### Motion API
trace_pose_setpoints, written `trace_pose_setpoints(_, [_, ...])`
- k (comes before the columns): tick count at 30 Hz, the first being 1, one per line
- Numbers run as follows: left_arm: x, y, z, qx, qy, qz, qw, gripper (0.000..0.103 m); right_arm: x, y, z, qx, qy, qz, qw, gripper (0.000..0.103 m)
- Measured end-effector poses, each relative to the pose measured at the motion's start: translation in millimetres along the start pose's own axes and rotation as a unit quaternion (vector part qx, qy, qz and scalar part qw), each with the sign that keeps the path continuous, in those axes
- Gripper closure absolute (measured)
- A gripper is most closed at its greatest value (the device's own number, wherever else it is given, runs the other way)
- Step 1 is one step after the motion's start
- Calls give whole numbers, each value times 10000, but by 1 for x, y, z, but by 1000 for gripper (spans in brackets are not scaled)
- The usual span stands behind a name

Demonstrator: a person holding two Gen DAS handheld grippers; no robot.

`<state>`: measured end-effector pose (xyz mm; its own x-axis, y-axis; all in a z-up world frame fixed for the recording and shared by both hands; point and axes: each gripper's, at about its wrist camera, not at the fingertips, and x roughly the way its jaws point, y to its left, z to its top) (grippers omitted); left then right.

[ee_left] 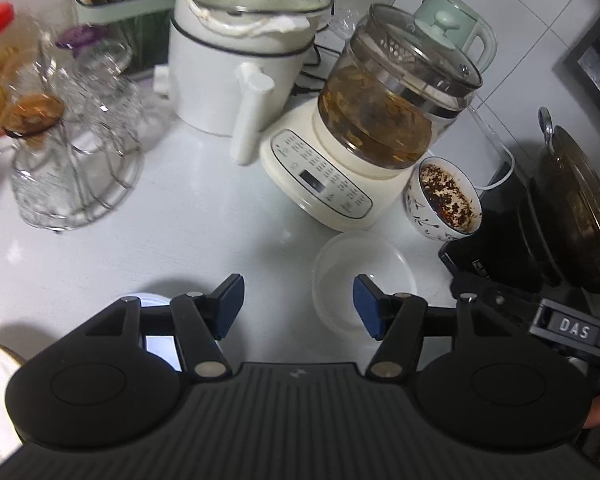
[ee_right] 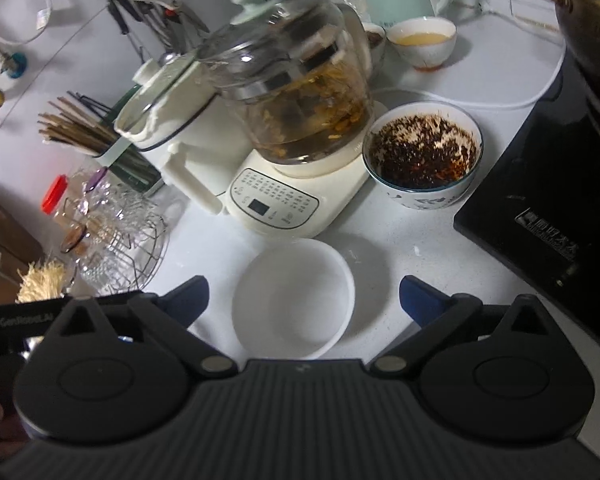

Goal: Organize plates and bowls
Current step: 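Close both grippers on the rim of the white bowl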

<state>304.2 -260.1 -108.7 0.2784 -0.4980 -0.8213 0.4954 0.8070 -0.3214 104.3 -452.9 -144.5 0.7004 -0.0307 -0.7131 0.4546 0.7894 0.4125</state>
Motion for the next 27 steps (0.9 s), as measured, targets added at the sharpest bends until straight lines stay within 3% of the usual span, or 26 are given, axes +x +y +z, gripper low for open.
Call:
trace_pose_setpoints(8, [36,-8,3,-206,250,-207,9993,38,31,-34,9,488,302,243,9981,3])
trace_pose_setpoints(10, [46,-10,4,-288,341,-243,9987,39,38,-41,9,629,437,339,9965,13])
trace_pose_setpoints(11, [51,-10,4,-324,372,-249,9985,39,42,-44,9,653,536,400,9956,23])
trace_pose_setpoints(14, [64,-12,2,-367,396,-177,9984,40,54,-49,5,615,774,512,9938,34])
trace_pose_setpoints(20, [83,-8,-2,-662,504,-75,9965,59,68,-54,7,485,927,475,9934,63])
trace_pose_setpoints(24, [85,-7,-5,-705,404,-45,9967,71,75,-57,6,484,1040,484,9922,67])
trace_pose_setpoints(27, [85,-10,-6,-567,421,51,9975,77,79,-54,4,391,1162,416,9916,76])
